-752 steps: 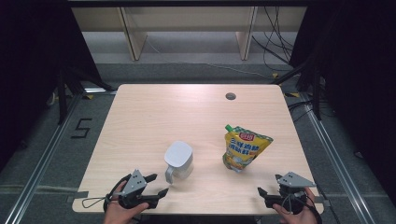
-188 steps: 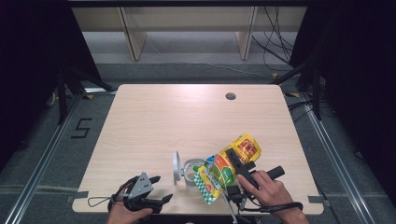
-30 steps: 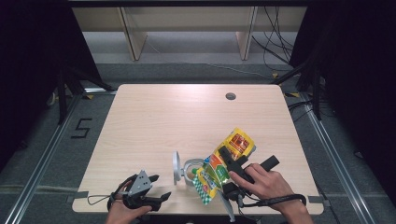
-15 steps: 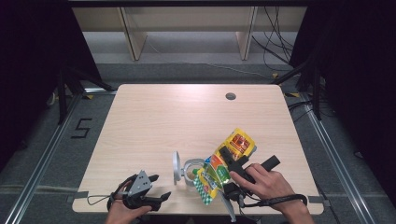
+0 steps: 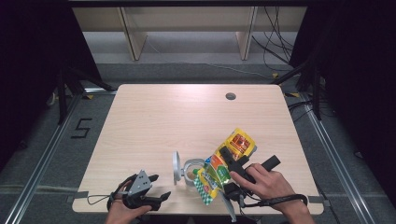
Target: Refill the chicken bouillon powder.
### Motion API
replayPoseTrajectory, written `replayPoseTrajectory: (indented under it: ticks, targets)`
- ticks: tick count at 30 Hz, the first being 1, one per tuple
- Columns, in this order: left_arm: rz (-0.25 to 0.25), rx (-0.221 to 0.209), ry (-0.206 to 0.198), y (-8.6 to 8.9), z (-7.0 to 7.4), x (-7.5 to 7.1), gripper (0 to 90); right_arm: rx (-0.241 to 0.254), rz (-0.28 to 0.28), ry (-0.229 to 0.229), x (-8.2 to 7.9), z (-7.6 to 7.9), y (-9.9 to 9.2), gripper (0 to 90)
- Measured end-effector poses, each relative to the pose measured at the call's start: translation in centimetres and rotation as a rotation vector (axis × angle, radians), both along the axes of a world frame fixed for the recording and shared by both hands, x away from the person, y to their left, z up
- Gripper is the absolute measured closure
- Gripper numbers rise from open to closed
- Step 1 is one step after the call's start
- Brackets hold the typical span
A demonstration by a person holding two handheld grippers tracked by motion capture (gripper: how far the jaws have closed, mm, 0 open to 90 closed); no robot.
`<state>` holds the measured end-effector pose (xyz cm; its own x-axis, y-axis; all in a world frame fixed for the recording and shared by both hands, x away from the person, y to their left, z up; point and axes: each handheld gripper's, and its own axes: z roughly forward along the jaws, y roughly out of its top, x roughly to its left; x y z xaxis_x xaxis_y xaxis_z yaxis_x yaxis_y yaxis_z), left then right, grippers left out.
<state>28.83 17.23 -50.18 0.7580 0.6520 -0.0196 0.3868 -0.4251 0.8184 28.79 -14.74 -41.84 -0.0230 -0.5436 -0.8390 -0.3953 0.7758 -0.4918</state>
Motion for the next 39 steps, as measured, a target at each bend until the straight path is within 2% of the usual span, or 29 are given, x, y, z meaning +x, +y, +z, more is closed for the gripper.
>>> replayPoseTrajectory:
  ticks: [1, 2, 3, 4, 5, 6, 8, 9, 12, 14, 15, 16, 20, 21, 24, 25, 28, 29, 30, 31, 32, 33, 34, 35, 36, 37, 38, 39]
  targets:
    - [0.0, -0.011, 0.002, -0.07, -0.02, -0.03, 25.4, -0.003, 0.0, 0.0, 0.0, 0.06, 0.0, 44.8]
    - [-0.007, 0.0, 0.001, 0.0, 0.0, 0.03, 25.4, -0.006, -0.001, -0.002, -0.01, 0.12, -0.01, 44.8]
    - [-0.019, 0.034, -0.009, 0.19, 0.05, 0.24, 25.4, -0.007, -0.001, -0.004, -0.01, 0.2, -0.01, 44.8]
    - [-0.008, -0.004, 0.011, 0.01, -0.09, 0.09, 25.4, -0.006, -0.006, -0.002, -0.01, 0.27, -0.05, 44.8]
    - [0.001, -0.01, 0.006, -0.05, -0.16, 0.08, 25.4, -0.01, -0.008, -0.006, -0.01, 0.32, -0.07, 44.8]
    - [0.002, -0.01, 0.006, -0.06, -0.16, 0.07, 25.4, -0.014, -0.01, -0.01, 0.0, 0.36, -0.09, 44.7]
    - [-0.034, 0.025, -0.011, 0.15, 0.02, 0.27, 25.4, -0.028, -0.017, -0.005, 0.06, 0.41, -0.04, 44.7]
    - [-0.022, 0.008, -0.009, 0.01, -0.06, 0.22, 25.4, -0.032, -0.015, -0.013, 0.1, 0.34, 0.02, 44.8]
    - [-0.004, 0.003, -0.003, -0.1, -0.2, 0.18, 25.4, -0.033, -0.008, -0.003, 0.31, 0.13, 0.34, 44.8]
    - [-0.025, 0.013, 0.006, 0.1, -0.02, 0.19, 25.4, -0.031, -0.006, -0.004, 0.31, 0.13, 0.35, 44.8]
    - [-0.02, 0.012, 0.0, 0.1, -0.02, 0.17, 25.4, -0.032, -0.007, -0.002, 0.31, 0.18, 0.33, 44.8]
    - [-0.021, 0.031, -0.005, 0.17, 0.06, 0.21, 25.4, -0.027, -0.011, -0.006, 0.27, 0.22, 0.26, 44.8]
    - [-0.018, 0.032, -0.003, 0.18, 0.04, 0.2, 25.4, -0.03, -0.021, -0.008, 0.29, 0.32, 0.15, 44.7]
    - [-0.009, -0.006, 0.012, 0.01, -0.09, 0.1, 25.4, -0.032, -0.021, -0.003, 0.39, 0.37, 0.09, 44.8]
    - [-0.007, -0.006, 0.014, 0.01, -0.08, 0.1, 25.4, -0.022, -0.019, 0.011, 0.47, 0.23, 0.07, 44.8]
    - [-0.017, 0.024, 0.002, 0.17, 0.04, 0.16, 25.4, -0.015, -0.023, 0.018, 0.42, 0.19, 0.08, 44.8]
    - [-0.022, 0.001, -0.012, 0.0, -0.05, 0.19, 25.4, -0.023, -0.017, 0.014, 0.33, 0.28, 0.18, 44.7]
    - [-0.037, 0.024, -0.009, 0.16, 0.03, 0.29, 25.4, -0.019, -0.02, 0.016, 0.31, 0.36, 0.18, 44.7]
    - [-0.022, 0.022, -0.006, 0.11, -0.05, 0.25, 25.4, -0.009, -0.026, 0.018, 0.28, 0.43, 0.16, 44.8]
    - [-0.005, 0.001, 0.007, -0.03, -0.18, 0.2, 25.4, -0.012, -0.028, 0.022, 0.33, 0.51, 0.18, 44.7]
    - [0.004, 0.007, -0.004, -0.05, -0.24, 0.24, 25.4, -0.015, -0.032, 0.022, 0.37, 0.44, 0.21, 44.7]
    - [-0.001, -0.01, 0.006, -0.08, -0.16, 0.1, 25.4, -0.018, -0.034, 0.02, 0.41, 0.3, 0.23, 44.7]
    - [-0.022, 0.016, 0.002, 0.11, 0.0, 0.18, 25.4, -0.008, -0.034, 0.03, 0.45, 0.23, 0.22, 44.7]
    - [-0.013, 0.017, 0.0, 0.06, 0.02, 0.13, 25.4, -0.02, -0.015, 0.032, 0.56, 0.3, 0.25, 44.8]
    - [-0.003, -0.015, 0.001, -0.11, -0.05, 0.0, 25.4, -0.016, -0.014, 0.037, 0.53, 0.28, 0.24, 44.8]
    - [-0.014, -0.005, -0.009, -0.04, -0.01, 0.1, 25.4, 0.008, -0.026, 0.038, 0.38, 0.13, 0.18, 44.8]
    - [-0.028, 0.041, -0.012, 0.25, 0.09, 0.3, 25.4, 0.005, -0.02, 0.037, 0.38, 0.19, 0.22, 44.8]
    - [-0.008, -0.01, 0.014, 0.0, -0.1, 0.1, 25.4, -0.006, -0.011, 0.035, 0.46, 0.35, 0.32, 44.8]
